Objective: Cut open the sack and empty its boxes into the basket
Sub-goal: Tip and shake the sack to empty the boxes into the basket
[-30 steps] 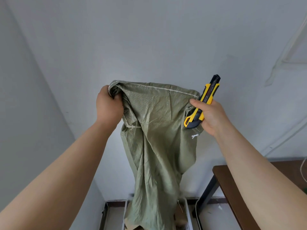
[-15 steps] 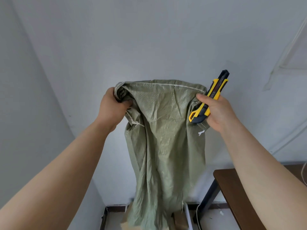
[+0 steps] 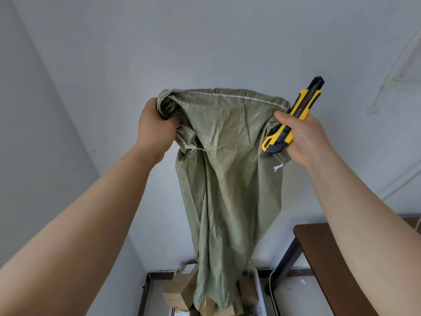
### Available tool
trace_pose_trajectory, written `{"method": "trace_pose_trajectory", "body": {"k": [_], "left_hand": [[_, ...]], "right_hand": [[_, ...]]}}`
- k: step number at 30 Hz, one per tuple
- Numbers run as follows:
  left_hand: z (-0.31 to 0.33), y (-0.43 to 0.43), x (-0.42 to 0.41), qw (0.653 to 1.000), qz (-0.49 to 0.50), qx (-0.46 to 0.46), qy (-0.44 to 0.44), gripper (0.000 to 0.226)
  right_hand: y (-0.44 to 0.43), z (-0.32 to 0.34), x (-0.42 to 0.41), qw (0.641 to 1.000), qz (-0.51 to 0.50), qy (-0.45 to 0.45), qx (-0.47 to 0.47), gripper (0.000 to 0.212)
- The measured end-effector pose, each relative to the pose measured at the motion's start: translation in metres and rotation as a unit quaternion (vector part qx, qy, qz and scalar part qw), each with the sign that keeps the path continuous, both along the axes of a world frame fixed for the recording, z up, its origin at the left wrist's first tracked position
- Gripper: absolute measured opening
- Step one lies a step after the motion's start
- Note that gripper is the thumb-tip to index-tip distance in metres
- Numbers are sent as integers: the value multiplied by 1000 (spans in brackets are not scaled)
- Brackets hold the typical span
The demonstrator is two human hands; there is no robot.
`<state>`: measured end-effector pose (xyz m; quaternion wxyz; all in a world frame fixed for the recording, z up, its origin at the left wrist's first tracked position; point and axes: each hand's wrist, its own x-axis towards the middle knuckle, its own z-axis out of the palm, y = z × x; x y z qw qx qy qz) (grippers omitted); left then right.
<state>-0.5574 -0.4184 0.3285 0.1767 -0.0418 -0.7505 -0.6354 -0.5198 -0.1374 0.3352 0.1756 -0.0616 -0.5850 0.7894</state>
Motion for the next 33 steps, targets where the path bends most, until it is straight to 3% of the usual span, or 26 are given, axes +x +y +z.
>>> {"method": "trace_pose_trajectory", "body": {"k": [9,20,26,33], "left_hand": [[2,10,-5,998,-68,-6,-14,44],[66,19,-8,996,-33,27,73,39],[73,19,1,996,-22,35,73,38],[138,18,7,988,-5,60,142,39]], "right_hand": [[3,10,5,1000,5,19,-14,25],[14,49,13,998,-13,65,-10,31],[15,66,16,997,-8,75,-13,26],[7,134,12,989,1,149,-17,21]]}}
